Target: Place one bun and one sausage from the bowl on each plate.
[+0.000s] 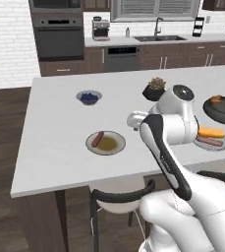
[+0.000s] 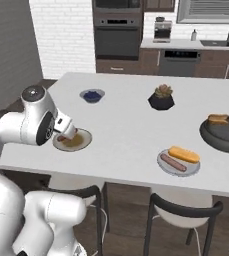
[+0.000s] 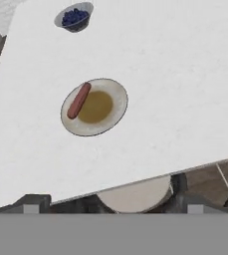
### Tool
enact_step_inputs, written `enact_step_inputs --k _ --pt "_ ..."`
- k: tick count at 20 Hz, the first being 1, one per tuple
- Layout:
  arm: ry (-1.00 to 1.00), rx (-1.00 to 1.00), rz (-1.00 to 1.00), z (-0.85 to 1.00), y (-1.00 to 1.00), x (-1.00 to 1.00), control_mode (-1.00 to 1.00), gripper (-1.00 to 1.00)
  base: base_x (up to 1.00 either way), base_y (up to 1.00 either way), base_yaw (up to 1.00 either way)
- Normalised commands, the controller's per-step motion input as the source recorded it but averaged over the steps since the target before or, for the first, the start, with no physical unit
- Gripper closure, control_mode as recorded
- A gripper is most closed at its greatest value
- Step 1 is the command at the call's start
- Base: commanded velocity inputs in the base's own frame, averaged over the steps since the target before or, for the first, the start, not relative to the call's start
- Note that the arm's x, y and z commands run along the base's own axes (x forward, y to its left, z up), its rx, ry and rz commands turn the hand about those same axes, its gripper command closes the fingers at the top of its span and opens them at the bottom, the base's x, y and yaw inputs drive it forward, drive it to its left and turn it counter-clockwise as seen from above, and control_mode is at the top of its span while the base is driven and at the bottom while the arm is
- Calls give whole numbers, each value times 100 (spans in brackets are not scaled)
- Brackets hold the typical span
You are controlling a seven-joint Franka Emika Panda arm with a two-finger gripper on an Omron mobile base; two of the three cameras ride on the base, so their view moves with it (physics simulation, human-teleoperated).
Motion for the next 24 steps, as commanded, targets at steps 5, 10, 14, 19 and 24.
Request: enact_step_inputs --k 5,10,14,19,24 --pt "0 0 0 0 0 0 100 -100 -100 -100 5" --pt "0 0 0 0 0 0 100 -100 -65 -100 1" --pt "0 0 0 0 0 0 100 -100 -3 -100 5" --pt "0 0 0 0 0 0 100 -100 31 -100 15" --pt "0 0 0 0 0 0 100 -100 40 -100 16"
